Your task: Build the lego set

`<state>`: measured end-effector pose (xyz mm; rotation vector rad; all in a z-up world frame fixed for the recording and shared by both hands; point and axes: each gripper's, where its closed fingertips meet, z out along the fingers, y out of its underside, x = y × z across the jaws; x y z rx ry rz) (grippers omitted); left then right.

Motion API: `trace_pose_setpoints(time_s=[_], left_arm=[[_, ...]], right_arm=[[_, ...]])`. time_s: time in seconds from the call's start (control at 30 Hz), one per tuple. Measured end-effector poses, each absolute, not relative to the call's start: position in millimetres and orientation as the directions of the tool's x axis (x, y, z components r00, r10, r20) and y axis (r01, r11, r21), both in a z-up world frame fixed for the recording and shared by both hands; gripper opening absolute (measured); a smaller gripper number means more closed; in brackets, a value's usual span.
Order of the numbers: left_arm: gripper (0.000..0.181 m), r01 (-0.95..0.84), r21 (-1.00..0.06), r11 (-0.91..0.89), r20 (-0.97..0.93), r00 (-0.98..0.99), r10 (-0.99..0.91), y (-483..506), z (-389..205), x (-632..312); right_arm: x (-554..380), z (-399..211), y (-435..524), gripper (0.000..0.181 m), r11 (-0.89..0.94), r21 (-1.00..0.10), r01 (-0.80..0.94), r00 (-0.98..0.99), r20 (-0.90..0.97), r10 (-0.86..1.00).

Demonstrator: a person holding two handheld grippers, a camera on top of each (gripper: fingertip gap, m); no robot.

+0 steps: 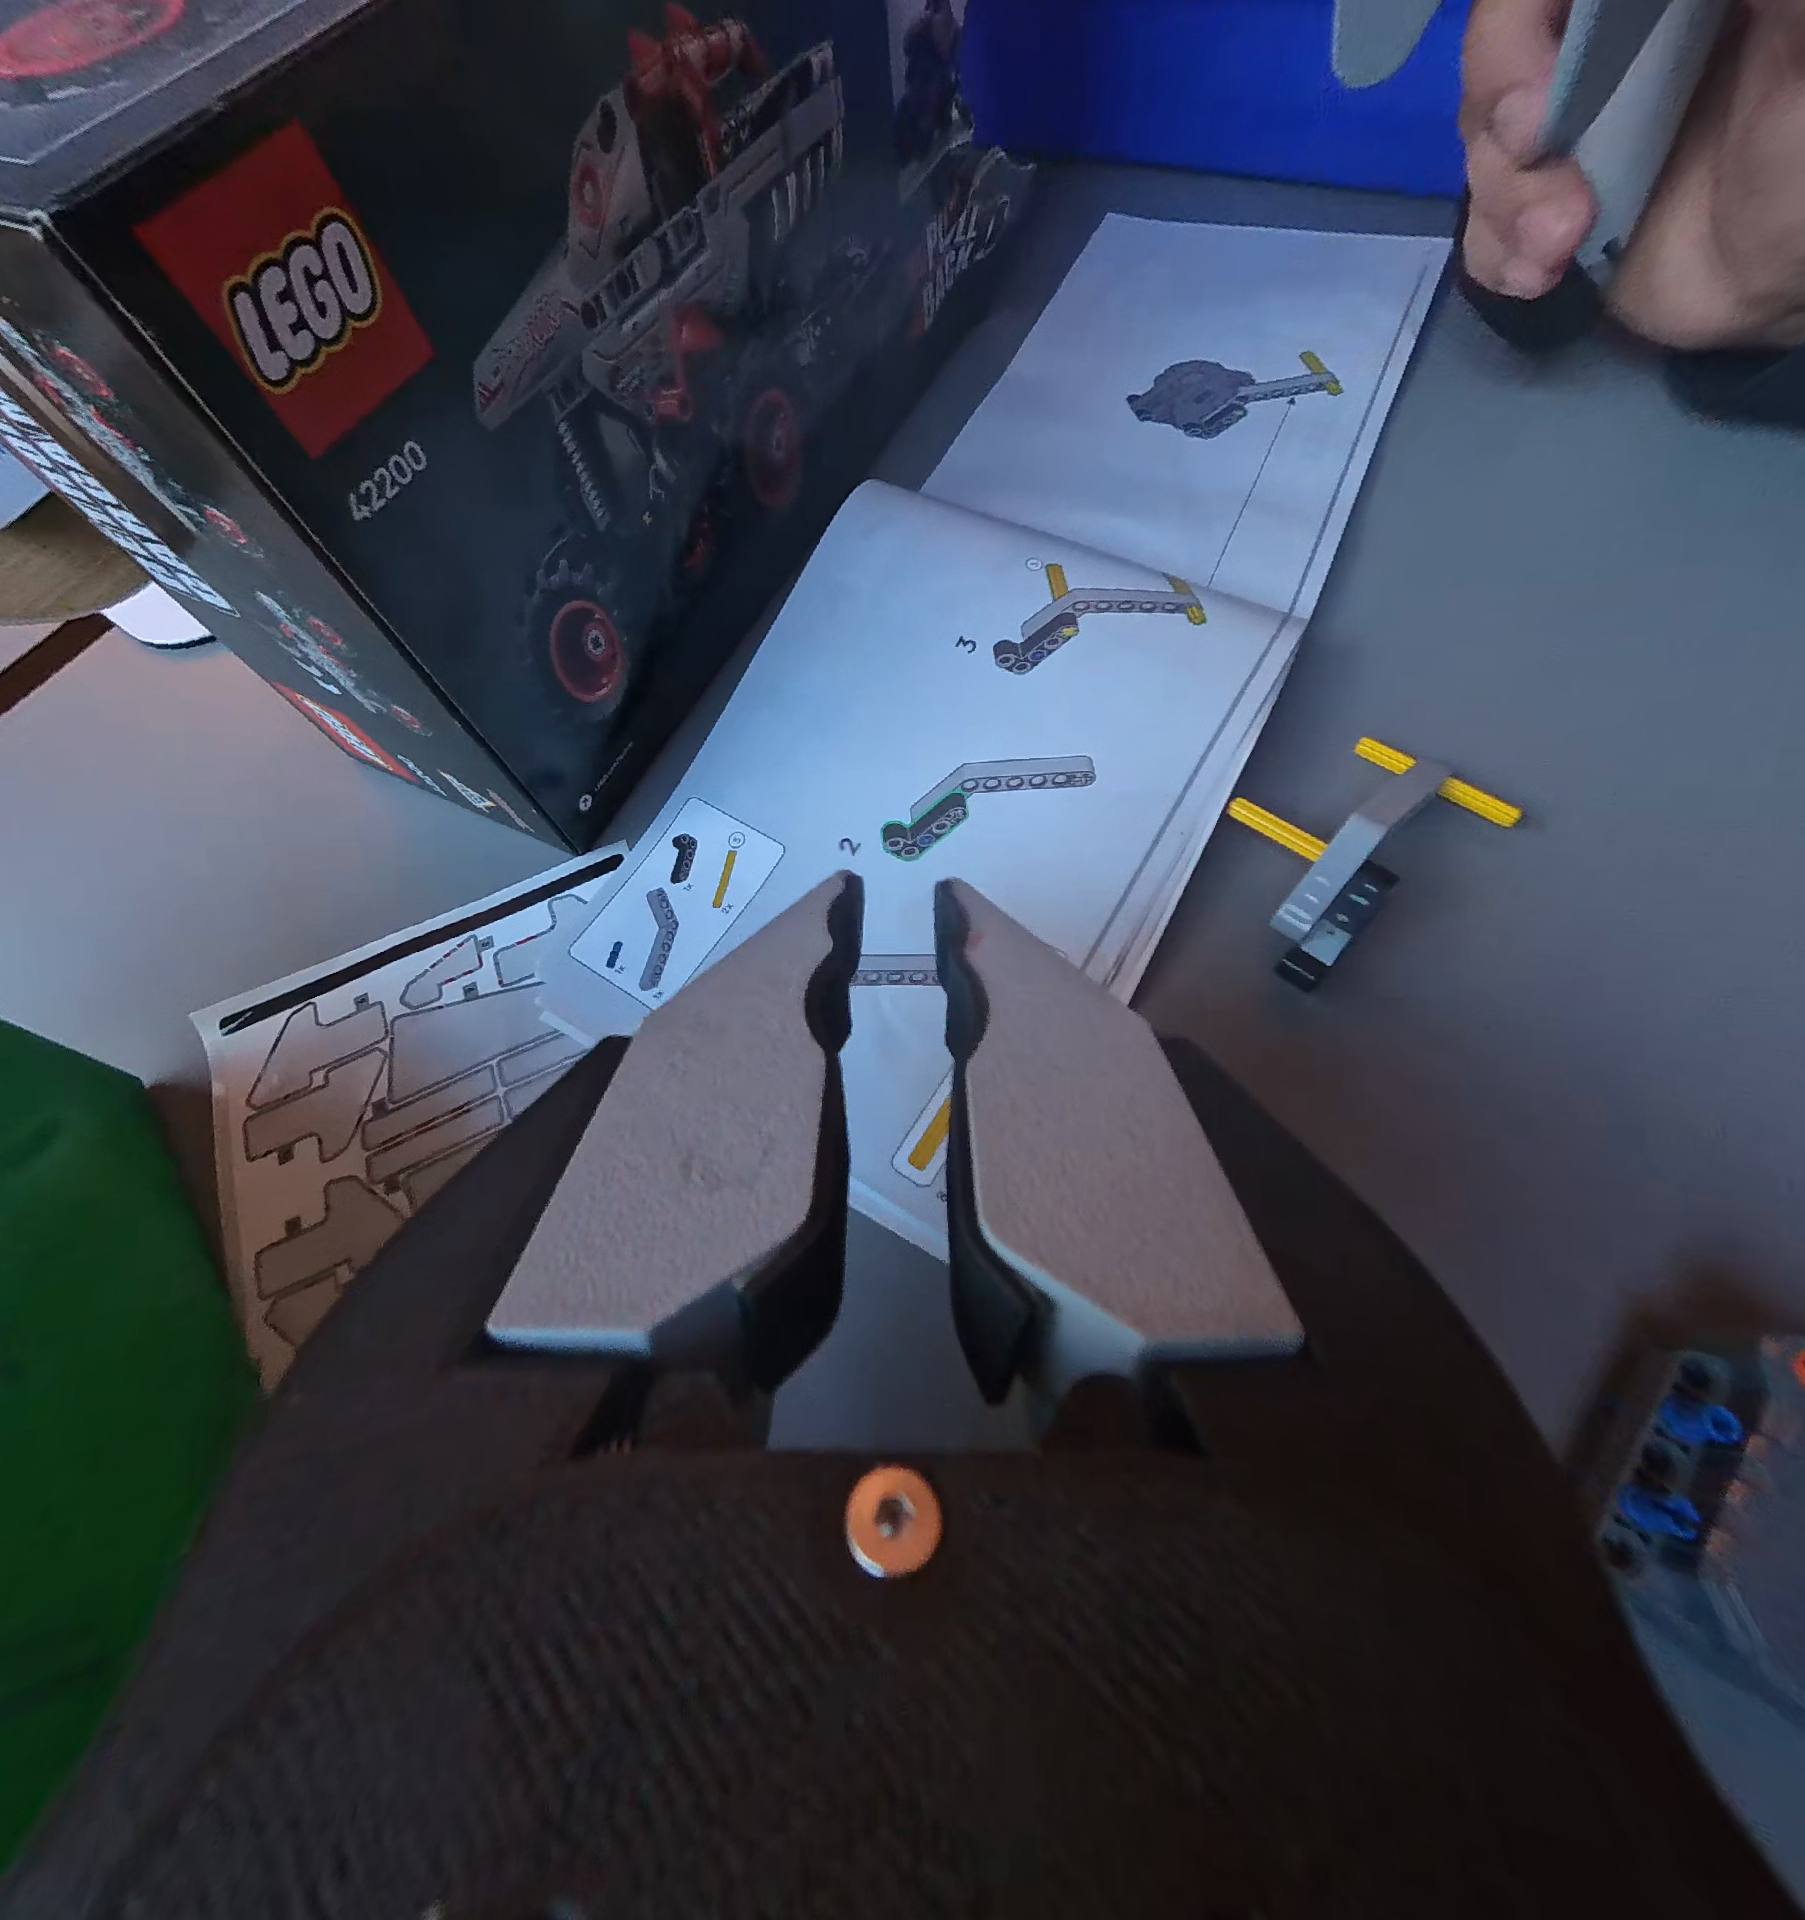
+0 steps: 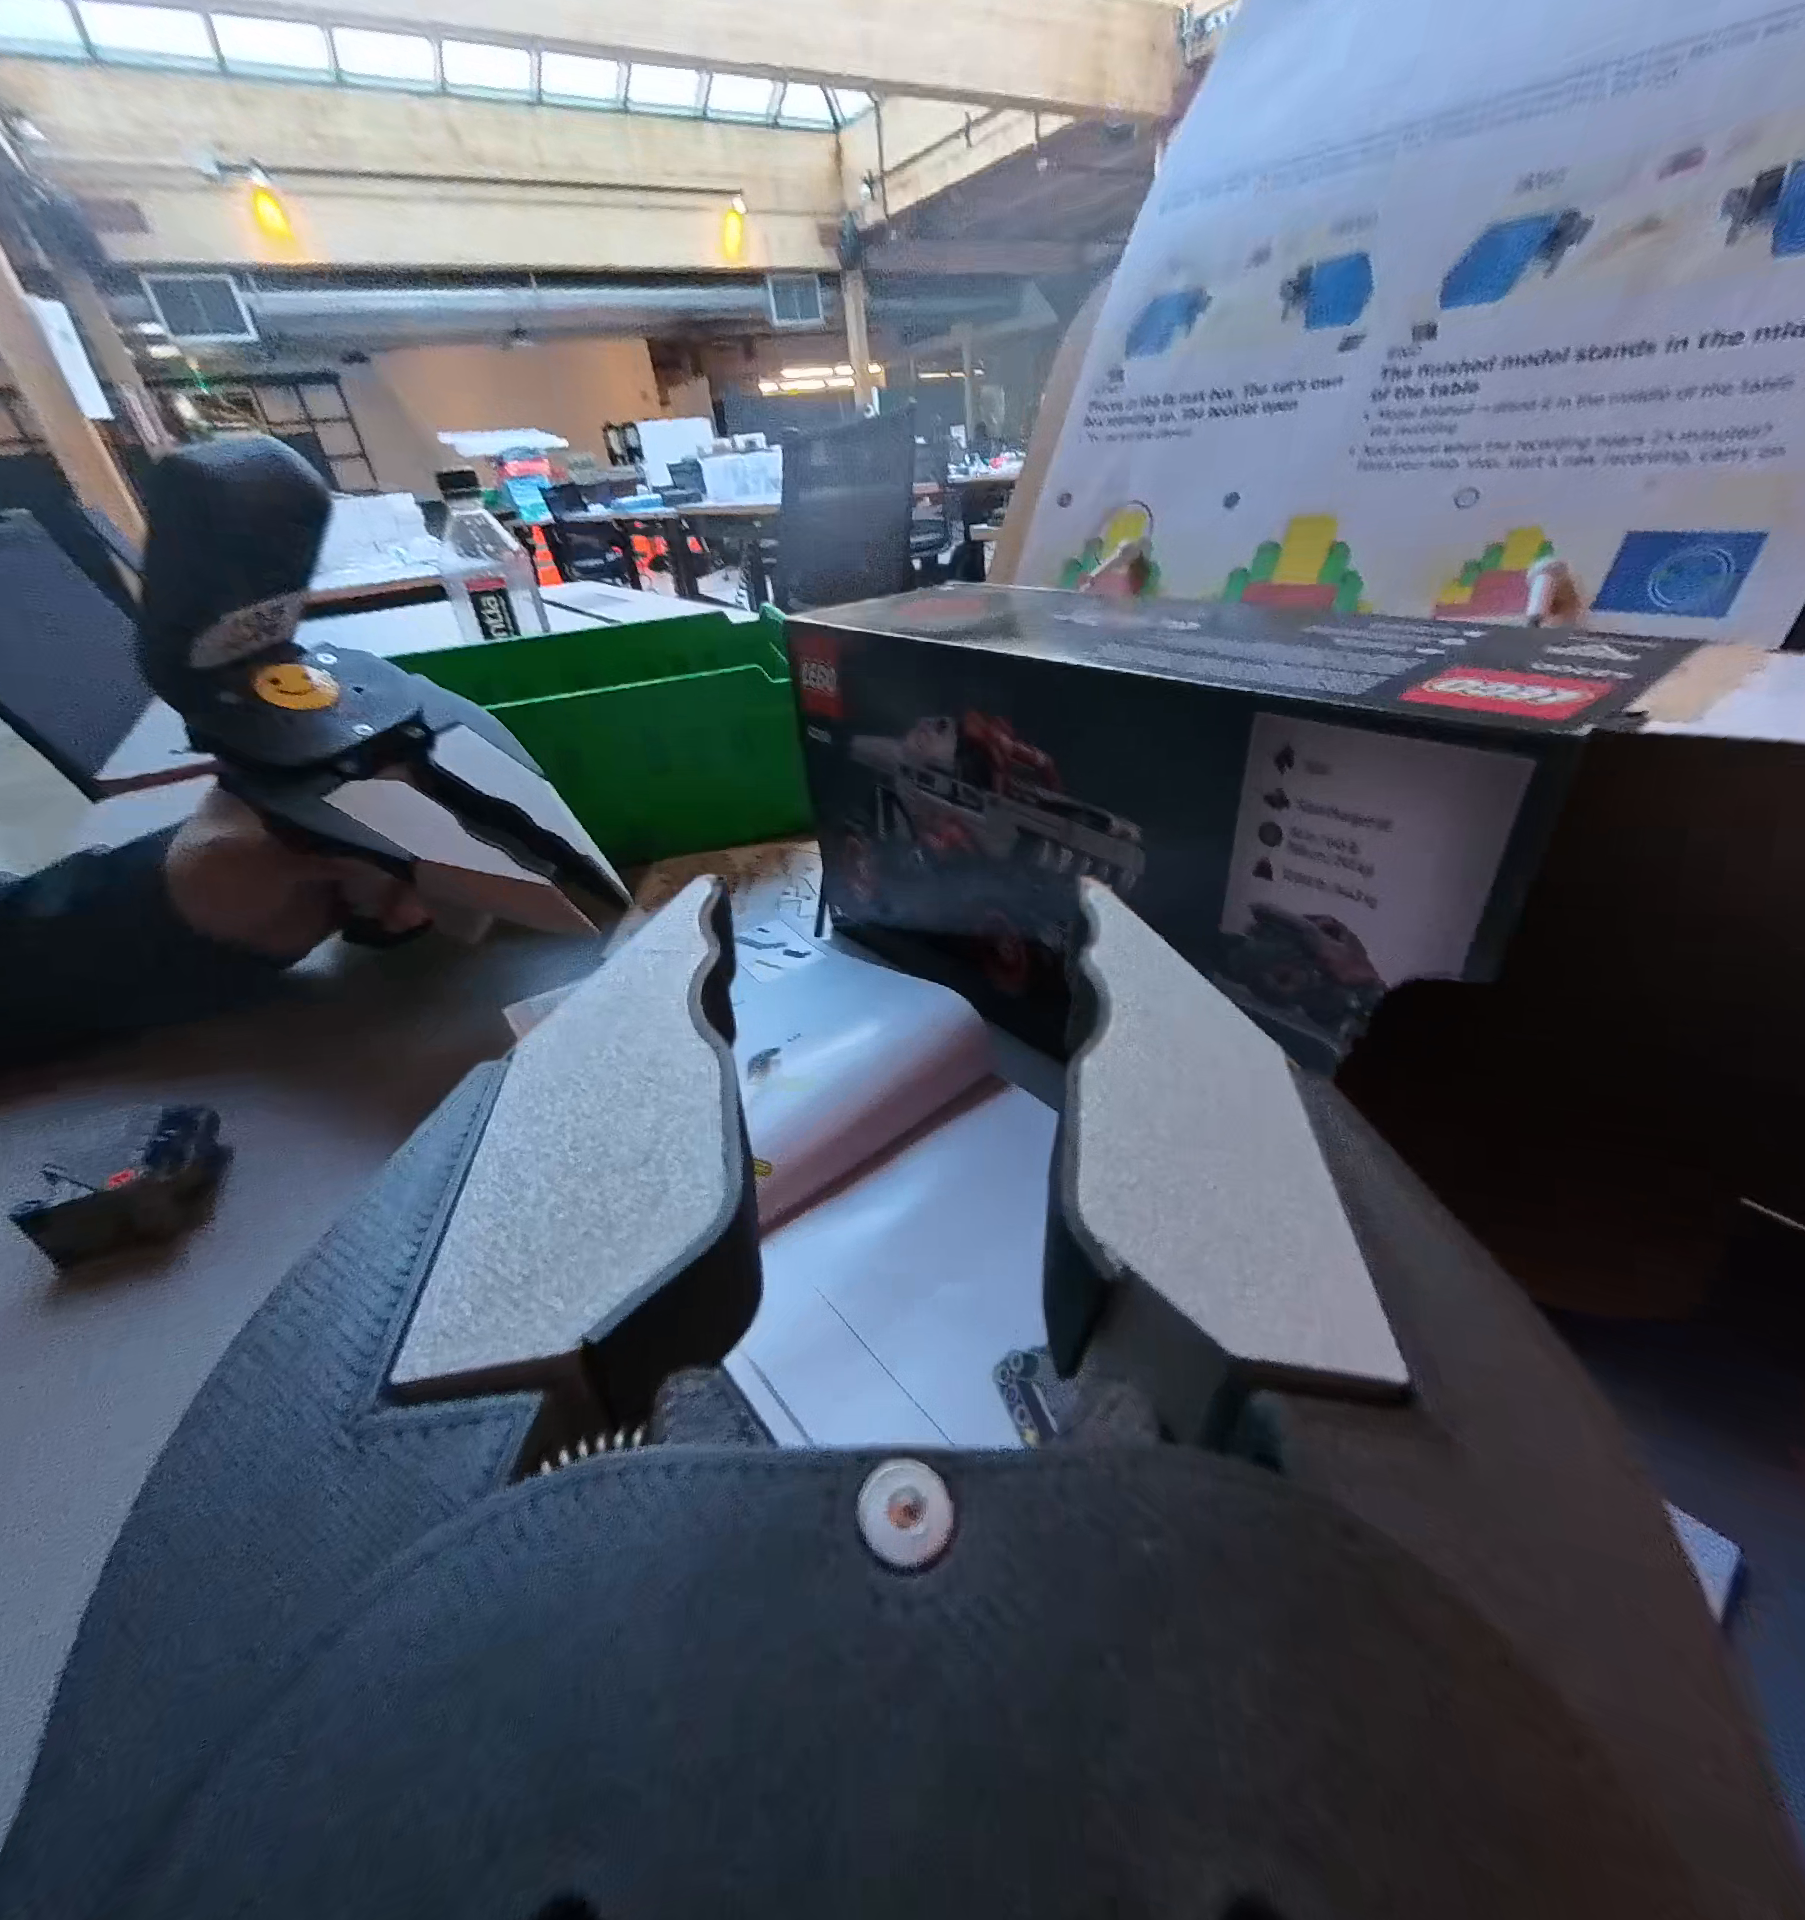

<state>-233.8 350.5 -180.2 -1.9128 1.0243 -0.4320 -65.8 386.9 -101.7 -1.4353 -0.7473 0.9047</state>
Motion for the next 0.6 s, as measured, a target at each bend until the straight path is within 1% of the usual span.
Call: trace_pose_setpoints(time_s=[0.17,0.3,0.4,0.43,0.5,0.57,0.6], left_arm=[[0.009,-0.505,-0.820,-0.269,-0.089,0.577,-0.812,348,-189,-229],[0.008,-0.524,-0.809,-0.266,-0.101,0.570,-0.816,347,-192,-228],[0.007,-0.524,-0.810,-0.262,-0.107,0.571,-0.814,347,-191,-229],[0.007,-0.522,-0.812,-0.262,-0.106,0.573,-0.813,347,-191,-229],[0.006,-0.519,-0.813,-0.262,-0.107,0.577,-0.810,348,-190,-230],[0.006,-0.518,-0.815,-0.261,-0.110,0.580,-0.807,348,-189,-231],[0.005,-0.517,-0.817,-0.258,-0.112,0.580,-0.807,348,-188,-231]], right_arm=[[-78,-104,376,0.057,-0.070,-0.997,-0.036,0.446,-0.079,0.892],[-92,-115,366,0.057,-0.063,-0.997,0.054,0.418,-0.035,0.908],[-98,-125,363,0.053,-0.030,-0.990,0.134,0.419,0.029,0.908],[-97,-129,367,0.050,-0.029,-0.986,0.165,0.444,0.048,0.895],[-84,-135,383,0.036,-0.046,-0.975,0.218,0.546,0.083,0.833],[-68,-130,396,0.023,-0.039,-0.978,0.206,0.625,0.100,0.774],[-59,-125,400,0.020,-0.028,-0.983,0.181,0.653,0.098,0.751]])
